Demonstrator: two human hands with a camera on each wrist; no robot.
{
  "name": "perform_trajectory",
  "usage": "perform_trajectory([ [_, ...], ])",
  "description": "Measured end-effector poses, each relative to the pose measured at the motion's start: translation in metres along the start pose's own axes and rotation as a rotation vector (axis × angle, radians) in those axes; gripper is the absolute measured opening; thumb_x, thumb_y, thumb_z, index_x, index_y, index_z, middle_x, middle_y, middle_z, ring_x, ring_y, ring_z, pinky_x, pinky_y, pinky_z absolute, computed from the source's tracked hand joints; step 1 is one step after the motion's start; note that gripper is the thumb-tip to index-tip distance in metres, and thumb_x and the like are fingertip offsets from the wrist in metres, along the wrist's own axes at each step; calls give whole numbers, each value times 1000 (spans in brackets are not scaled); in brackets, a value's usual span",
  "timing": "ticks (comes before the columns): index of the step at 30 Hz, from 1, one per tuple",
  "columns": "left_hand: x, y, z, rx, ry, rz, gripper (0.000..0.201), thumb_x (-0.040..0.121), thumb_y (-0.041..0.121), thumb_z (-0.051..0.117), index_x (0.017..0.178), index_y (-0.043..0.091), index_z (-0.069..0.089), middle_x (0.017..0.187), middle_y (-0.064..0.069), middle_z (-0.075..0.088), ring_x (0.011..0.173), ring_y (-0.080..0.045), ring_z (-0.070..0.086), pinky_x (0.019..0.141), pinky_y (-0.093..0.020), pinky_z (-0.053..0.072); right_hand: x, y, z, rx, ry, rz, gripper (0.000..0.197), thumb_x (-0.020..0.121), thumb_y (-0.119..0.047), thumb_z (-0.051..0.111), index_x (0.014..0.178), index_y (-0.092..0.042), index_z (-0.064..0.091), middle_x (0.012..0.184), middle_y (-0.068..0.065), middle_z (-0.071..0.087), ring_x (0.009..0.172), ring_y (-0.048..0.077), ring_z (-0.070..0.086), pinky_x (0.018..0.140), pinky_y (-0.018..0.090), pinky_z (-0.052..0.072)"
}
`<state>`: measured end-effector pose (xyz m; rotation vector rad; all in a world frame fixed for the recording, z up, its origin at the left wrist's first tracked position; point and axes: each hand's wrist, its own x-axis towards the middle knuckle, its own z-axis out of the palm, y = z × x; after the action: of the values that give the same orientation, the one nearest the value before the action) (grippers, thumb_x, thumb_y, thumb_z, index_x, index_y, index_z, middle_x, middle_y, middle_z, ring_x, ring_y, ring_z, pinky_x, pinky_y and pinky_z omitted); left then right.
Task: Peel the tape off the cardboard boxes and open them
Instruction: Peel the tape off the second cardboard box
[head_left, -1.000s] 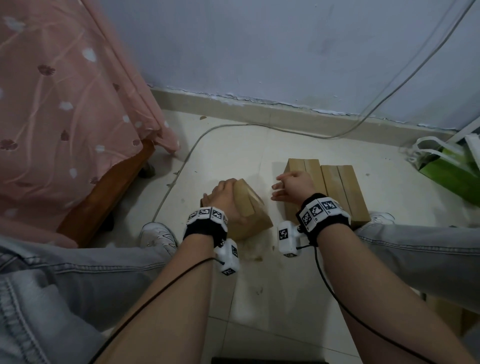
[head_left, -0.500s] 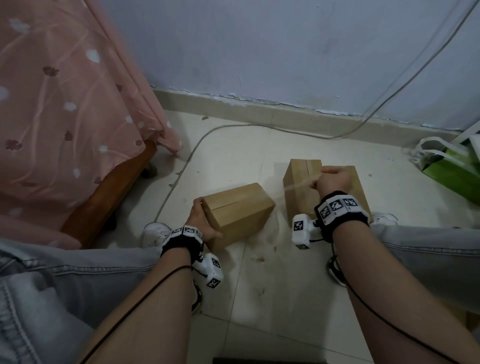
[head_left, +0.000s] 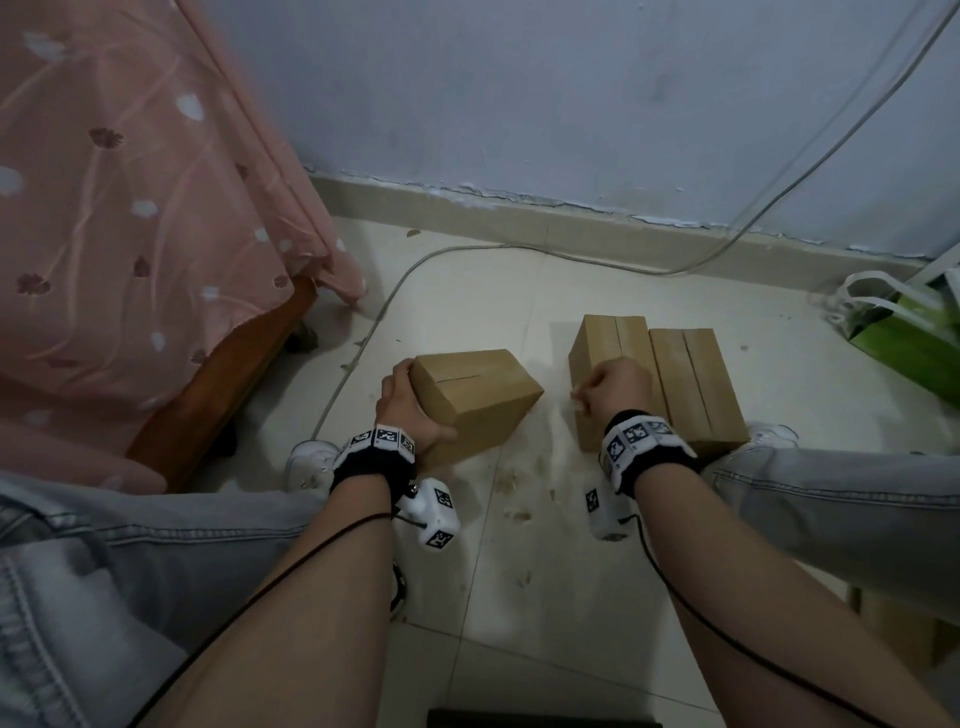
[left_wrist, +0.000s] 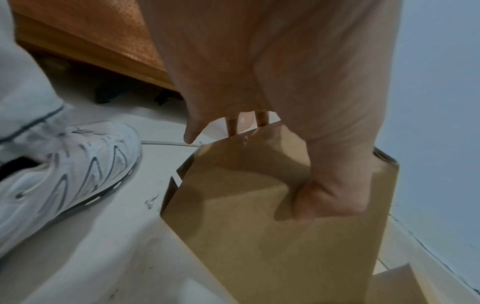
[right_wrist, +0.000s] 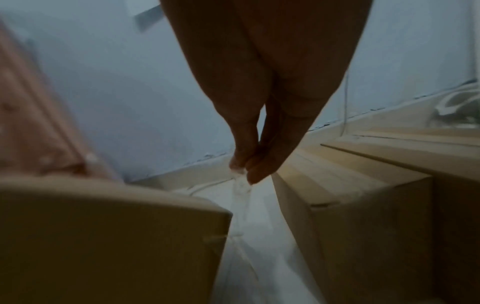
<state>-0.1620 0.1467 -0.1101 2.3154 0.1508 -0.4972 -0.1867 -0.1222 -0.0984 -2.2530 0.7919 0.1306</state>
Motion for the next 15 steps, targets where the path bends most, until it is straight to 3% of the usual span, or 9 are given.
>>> perform_trajectory([
  [3, 2, 13, -6, 67, 5, 41, 116, 58, 25, 87, 149, 32, 16, 145, -5, 27, 133, -35, 33, 107, -47, 38, -2, 7, 16, -172, -78, -7, 16, 85, 4, 65, 89, -6, 77, 93, 15, 72, 88, 29, 69, 81, 31, 57],
  [7, 4, 26, -9, 190, -69, 73, 115, 60, 29, 85, 150, 39, 14, 149, -3, 23, 136, -35, 28, 108, -51, 37, -10, 11, 28, -306, -179, -24, 27, 93, 2, 51, 113, -2, 69, 114, 14, 67, 104, 28, 64, 93, 31, 53],
  [10, 2, 31, -7, 289, -149, 86, 115, 58, 35, 82, 148, 48, 12, 148, 3, 22, 137, -32, 24, 105, -54, 38, -13, 13, 33, -375, -261, -56, 25, 95, -9, 53, 114, -2, 68, 114, 13, 67, 106, 28, 64, 93, 33, 52],
  [15, -2, 36, 1, 420, -192, 101, 114, 59, 39, 81, 145, 55, 9, 150, 8, 20, 137, -29, 23, 101, -56, 32, -11, 14, 41, -368, -336, -52, 20, 85, -7, 64, 103, 3, 65, 98, 18, 70, 88, 31, 70, 80, 42, 59],
])
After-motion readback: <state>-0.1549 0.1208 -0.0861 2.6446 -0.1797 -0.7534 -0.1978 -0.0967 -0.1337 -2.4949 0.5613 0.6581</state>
